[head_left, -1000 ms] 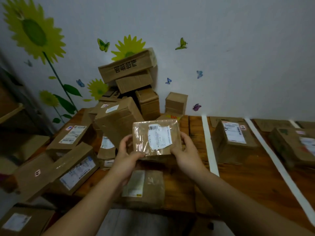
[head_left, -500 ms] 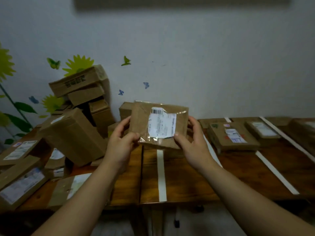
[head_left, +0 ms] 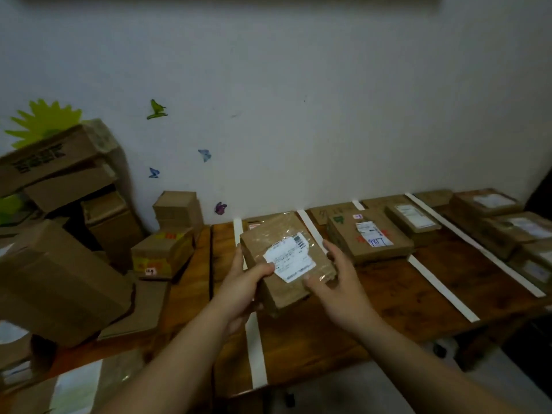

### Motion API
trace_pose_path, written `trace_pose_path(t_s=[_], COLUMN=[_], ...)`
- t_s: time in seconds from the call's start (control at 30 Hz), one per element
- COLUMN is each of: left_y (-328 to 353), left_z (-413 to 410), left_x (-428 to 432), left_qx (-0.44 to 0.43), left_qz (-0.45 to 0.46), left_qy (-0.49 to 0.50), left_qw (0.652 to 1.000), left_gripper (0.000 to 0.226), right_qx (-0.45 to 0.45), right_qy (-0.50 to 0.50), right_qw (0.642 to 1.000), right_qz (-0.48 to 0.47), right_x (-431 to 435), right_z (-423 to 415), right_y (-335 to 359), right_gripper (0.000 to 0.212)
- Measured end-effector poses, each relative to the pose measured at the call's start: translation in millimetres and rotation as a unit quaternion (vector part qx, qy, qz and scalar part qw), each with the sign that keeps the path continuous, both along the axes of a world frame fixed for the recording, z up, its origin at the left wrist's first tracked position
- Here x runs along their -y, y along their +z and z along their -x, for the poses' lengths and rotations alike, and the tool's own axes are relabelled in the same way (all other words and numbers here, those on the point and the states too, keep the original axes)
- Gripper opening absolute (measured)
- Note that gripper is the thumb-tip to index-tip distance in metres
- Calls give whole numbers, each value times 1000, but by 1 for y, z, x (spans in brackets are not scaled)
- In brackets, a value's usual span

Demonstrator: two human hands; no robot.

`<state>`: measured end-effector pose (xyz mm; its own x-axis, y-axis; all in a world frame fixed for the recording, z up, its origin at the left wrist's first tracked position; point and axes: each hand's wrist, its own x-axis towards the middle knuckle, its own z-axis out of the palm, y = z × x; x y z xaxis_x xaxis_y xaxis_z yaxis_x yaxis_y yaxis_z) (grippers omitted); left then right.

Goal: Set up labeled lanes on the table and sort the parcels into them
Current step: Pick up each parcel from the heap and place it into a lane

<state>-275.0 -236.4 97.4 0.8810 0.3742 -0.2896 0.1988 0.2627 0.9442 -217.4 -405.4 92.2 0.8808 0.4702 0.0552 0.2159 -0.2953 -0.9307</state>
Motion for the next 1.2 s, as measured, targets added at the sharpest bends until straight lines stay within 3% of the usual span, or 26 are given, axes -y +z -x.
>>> trace_pose_path(t_s=[0.07, 0.17, 0.33, 0.47, 0.57, 0.63, 0.67, 0.77, 0.83, 1.0, 1.2], left_y=[3, 5, -3, -17, -28, -41, -50, -83, -104, -123, -123], left_z=[-18, -41, -76, -112, -147, -168, -175, -189, -195, -199, -200], left_x=[-12, -20, -25, -24, -31, -42, -50, -69, -72, -66, -66], left_qx=[-8, -32, -62, -69, -82, -108, -132, -239, -275, -279, -289], left_qz=[-13, -37, -37, -52, -161, -280, -366, -596, -628, -675, -680], left_qy=[-29, -74, -85, -79, -81, -89, -105, -235, -277, -222, -226], left_qw=[999, 996, 994, 993, 980, 950, 915, 730, 674, 647, 635], left_gripper=[64, 70, 65, 62, 54, 51, 53, 85, 99, 89, 85], right_qx=[143, 247, 269, 328, 369, 386, 383, 353, 341, 263, 200], right_qy=[54, 120, 109, 94, 86, 86, 94, 126, 135, 198, 232], right_qw=[975, 894, 885, 858, 853, 846, 849, 850, 843, 846, 850], right_qz=[160, 353, 364, 383, 359, 358, 353, 370, 393, 418, 429], right_x=[0, -9, -17, -22, -25, -24, -23, -25, -29, -46, -52], right_z=[-9, -25, -64, -103, -143, -172, -187, -232, -255, -285, -284], right_y=[1, -4, -19, -28, -43, -56, -62, -81, -95, -135, -163], right_gripper=[89, 87, 83, 56, 51, 53, 56, 78, 85, 60, 57])
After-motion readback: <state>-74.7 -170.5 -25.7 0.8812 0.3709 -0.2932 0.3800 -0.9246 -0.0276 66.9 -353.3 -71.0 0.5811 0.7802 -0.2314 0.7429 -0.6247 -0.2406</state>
